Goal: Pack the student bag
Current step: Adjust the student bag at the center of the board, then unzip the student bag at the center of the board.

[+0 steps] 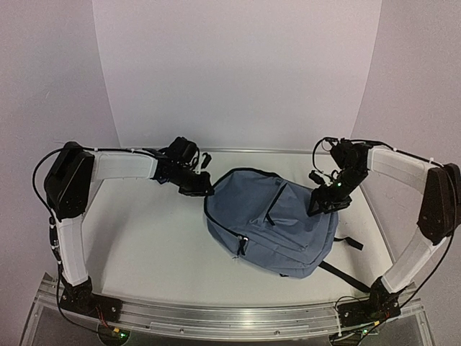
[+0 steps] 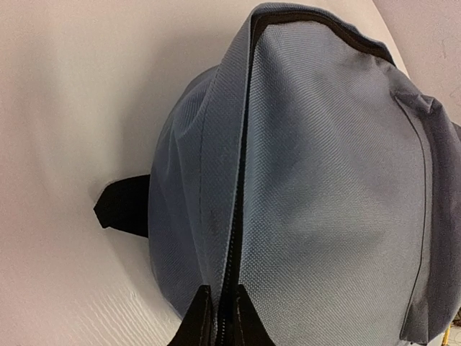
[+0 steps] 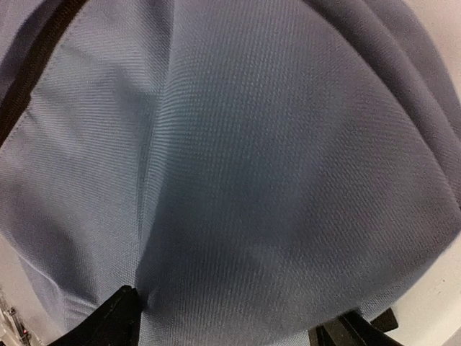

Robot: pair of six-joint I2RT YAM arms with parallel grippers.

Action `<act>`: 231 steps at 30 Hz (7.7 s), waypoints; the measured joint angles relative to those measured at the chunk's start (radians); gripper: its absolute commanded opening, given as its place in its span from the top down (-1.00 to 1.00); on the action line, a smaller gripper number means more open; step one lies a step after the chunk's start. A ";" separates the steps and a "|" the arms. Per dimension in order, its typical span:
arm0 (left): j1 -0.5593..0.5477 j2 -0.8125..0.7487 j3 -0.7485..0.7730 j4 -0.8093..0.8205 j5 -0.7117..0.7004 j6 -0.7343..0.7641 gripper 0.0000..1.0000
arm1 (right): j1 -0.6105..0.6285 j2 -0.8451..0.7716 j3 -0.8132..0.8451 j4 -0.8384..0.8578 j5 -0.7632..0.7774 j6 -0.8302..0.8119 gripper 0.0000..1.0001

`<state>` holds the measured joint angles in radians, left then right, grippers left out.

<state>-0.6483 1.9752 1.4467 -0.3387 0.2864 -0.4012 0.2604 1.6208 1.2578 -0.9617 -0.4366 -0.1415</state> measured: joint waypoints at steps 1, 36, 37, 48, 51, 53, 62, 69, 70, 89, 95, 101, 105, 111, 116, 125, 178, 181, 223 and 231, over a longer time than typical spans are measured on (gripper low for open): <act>0.000 -0.012 -0.032 0.018 0.009 -0.009 1.00 | 0.000 0.021 0.010 -0.004 -0.007 -0.003 -0.50; -0.398 -0.306 -0.411 0.179 -0.102 -0.258 -0.25 | 0.164 0.556 0.781 0.022 0.035 -0.014 -0.44; -0.398 -0.308 -0.431 0.186 -0.102 -0.274 -0.25 | 0.156 0.556 0.762 0.026 0.036 -0.019 -0.38; -0.188 -0.264 -0.496 0.207 -0.049 -0.367 -0.18 | 0.086 0.312 0.307 0.122 -0.088 -0.074 -0.34; -0.069 -0.127 -0.335 0.181 -0.001 -0.325 -0.17 | 0.091 0.223 0.180 0.084 -0.143 -0.086 -0.44; -0.010 -0.001 -0.168 0.155 0.035 -0.290 -0.16 | 0.114 0.182 0.120 0.057 -0.183 -0.095 -0.51; 0.086 0.243 0.355 0.010 0.063 -0.116 -0.34 | 0.239 0.101 0.128 -0.021 -0.305 -0.109 -0.72; 0.075 -0.176 -0.084 0.074 0.040 -0.150 -0.45 | 0.179 0.069 0.340 -0.012 -0.191 -0.127 -0.73; 0.069 -0.254 -0.176 0.092 0.040 -0.175 -0.45 | 0.172 0.097 0.383 -0.008 -0.165 -0.124 -0.72; -0.063 -0.267 -0.534 0.289 0.015 -0.404 0.10 | 0.169 0.288 0.214 0.094 -0.195 -0.062 -0.41; -0.041 -0.176 -0.427 0.310 0.025 -0.383 0.20 | 0.195 0.150 0.154 0.035 -0.140 -0.039 -0.59; -0.032 -0.181 -0.431 0.314 0.025 -0.382 0.23 | 0.233 0.056 0.246 0.074 -0.012 -0.009 -0.58; -0.028 -0.212 -0.451 0.314 0.019 -0.382 0.23 | 0.353 0.049 0.333 0.130 0.083 -0.004 -0.53; -0.026 -0.254 -0.479 0.315 0.000 -0.386 0.23 | 0.586 0.135 0.446 0.160 0.233 -0.016 -0.49; -0.026 -0.267 -0.489 0.314 -0.007 -0.392 0.23 | 0.759 0.260 0.540 0.137 0.357 -0.015 -0.49; -0.026 -0.280 -0.493 0.314 -0.012 -0.394 0.23 | 0.867 0.401 0.640 0.112 0.574 -0.017 -0.42; 0.025 -0.276 -0.511 0.286 -0.036 -0.394 1.00 | 0.466 0.333 0.511 0.141 0.354 0.045 1.00; 0.033 -0.274 -0.511 0.285 -0.036 -0.386 1.00 | 0.420 0.325 0.485 0.148 0.321 0.045 1.00; 0.195 0.101 0.188 -0.001 0.030 -0.035 -0.11 | 0.201 0.460 0.588 0.117 0.220 0.040 1.00; 0.181 0.082 0.014 0.048 0.111 -0.054 0.93 | 0.201 0.553 0.746 0.110 0.252 0.041 1.00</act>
<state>-0.4671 2.0570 1.4605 -0.2908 0.3973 -0.4554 0.4618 2.1733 2.0040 -0.8514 -0.1842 -0.1006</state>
